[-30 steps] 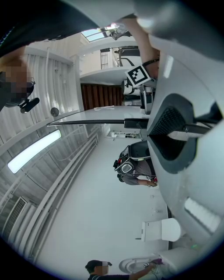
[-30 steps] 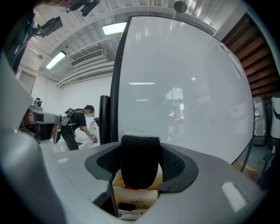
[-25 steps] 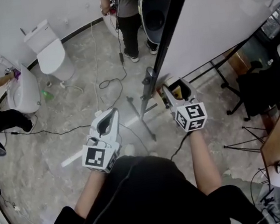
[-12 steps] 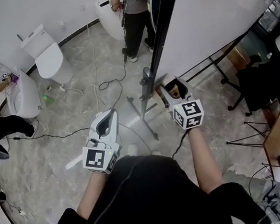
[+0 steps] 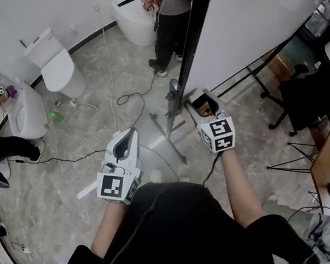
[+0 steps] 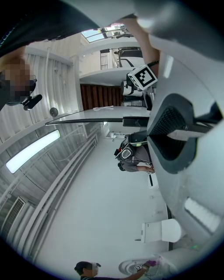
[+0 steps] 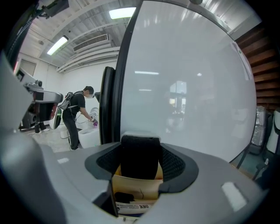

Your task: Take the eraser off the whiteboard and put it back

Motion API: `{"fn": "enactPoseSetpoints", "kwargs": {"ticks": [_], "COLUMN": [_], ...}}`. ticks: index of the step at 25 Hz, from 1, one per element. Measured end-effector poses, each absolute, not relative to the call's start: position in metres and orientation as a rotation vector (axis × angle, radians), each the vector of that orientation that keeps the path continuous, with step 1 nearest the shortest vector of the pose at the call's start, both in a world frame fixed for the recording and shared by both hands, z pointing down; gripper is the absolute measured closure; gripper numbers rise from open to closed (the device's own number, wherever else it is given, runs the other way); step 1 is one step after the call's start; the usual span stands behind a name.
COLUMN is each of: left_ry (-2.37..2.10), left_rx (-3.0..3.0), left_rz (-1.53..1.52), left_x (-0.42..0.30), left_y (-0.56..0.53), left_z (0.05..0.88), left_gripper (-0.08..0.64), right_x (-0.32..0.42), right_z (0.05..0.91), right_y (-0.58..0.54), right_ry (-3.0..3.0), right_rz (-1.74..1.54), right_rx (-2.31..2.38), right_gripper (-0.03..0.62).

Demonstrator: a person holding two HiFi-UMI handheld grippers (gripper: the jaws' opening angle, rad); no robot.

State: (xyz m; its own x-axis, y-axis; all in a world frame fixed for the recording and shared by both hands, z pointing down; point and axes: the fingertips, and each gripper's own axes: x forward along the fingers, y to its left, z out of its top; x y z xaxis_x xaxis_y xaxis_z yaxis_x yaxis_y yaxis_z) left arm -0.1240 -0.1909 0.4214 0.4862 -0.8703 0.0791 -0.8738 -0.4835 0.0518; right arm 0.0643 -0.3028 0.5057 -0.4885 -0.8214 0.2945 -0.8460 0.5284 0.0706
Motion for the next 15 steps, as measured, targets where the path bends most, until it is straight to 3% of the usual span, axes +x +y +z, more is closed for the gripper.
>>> {"fn": "enactPoseSetpoints", "kwargs": {"ticks": [12, 15], "left_ry": [-1.547, -1.545], "left_rx": [2.633, 2.629], "left_rz": [0.05, 0.058], "left_x": [-0.1244, -0.1248], "left_y": [-0.1909, -0.1908], "left_z": [0.4199, 0.4203], "left_gripper": [0.554, 0.554], "right_x": [0.0628, 0.061], "right_z": [0.5114, 0.5115], "right_y": [-0.3035, -0.3022], "right_ry": [-2.447, -2.452], "right_rz": [0.127, 0.132], "right_rx": [1.366, 1.352], "right_gripper": [0.316, 0.29]}}
